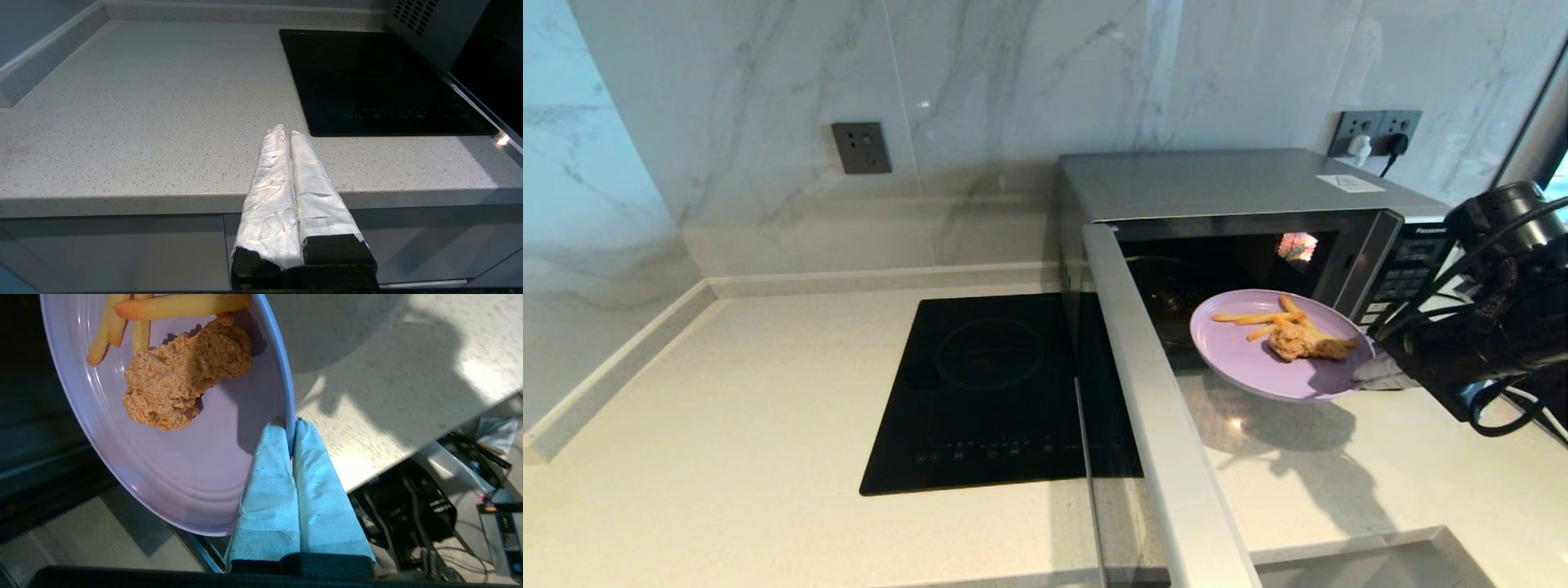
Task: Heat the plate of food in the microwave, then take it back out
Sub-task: Put the plate in the microwave oven
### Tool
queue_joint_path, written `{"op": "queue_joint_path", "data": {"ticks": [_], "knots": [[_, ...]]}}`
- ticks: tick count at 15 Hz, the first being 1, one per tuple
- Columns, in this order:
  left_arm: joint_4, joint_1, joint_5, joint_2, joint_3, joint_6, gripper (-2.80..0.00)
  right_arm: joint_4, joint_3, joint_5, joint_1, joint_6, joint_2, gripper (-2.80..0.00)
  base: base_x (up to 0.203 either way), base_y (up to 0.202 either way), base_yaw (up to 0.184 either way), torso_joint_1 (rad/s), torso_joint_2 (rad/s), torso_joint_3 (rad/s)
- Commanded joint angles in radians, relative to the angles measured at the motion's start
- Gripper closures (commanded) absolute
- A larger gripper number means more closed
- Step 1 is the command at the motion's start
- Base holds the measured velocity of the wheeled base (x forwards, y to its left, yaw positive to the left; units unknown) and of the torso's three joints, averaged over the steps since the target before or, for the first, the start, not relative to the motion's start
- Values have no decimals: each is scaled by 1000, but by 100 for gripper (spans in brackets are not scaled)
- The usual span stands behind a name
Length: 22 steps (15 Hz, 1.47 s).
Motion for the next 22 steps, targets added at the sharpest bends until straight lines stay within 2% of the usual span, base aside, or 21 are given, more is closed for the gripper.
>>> {"op": "queue_joint_path", "data": {"ticks": [1, 7, 9, 14, 22], "knots": [[0, 0, 0, 2, 0, 0, 0, 0, -56, -23, 19, 46, 75, 0, 0, 0, 0, 0, 0, 0], [0, 0, 0, 2, 0, -1, 0, 15, -250, -33, 63, 239, 223, 0, 0, 0, 0, 0, 0, 0], [0, 0, 0, 2, 0, -1, 0, 31, -318, -37, 84, 272, 280, 0, 0, 0, 0, 0, 0, 0], [0, 0, 0, 2, 0, -1, 0, 7, -381, -232, 134, 274, 368, 0, 0, 0, 0, 0, 0, 0], [0, 0, 0, 2, 0, -1, 0, -25, -492, -238, 163, 284, 449, 0, 0, 0, 0, 0, 0, 0]]}}
